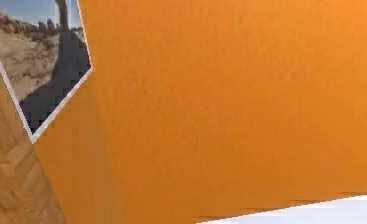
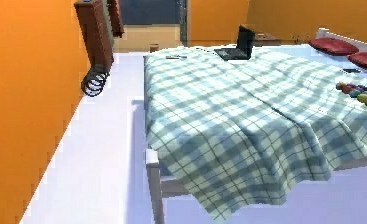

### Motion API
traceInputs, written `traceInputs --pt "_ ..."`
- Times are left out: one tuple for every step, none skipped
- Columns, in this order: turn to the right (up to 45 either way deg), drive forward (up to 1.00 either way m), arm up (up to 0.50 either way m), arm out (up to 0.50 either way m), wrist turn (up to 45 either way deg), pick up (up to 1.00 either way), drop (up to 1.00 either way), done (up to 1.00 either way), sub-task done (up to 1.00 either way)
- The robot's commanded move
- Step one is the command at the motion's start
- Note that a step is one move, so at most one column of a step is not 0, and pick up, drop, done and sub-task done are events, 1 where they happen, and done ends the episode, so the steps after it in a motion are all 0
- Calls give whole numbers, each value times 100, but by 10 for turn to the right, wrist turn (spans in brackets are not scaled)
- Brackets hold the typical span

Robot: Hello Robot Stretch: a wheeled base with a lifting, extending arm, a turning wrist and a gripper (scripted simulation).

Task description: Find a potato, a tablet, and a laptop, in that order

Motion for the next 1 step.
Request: traceInputs --pt "450 0 0 0 0 0 0 0 0"
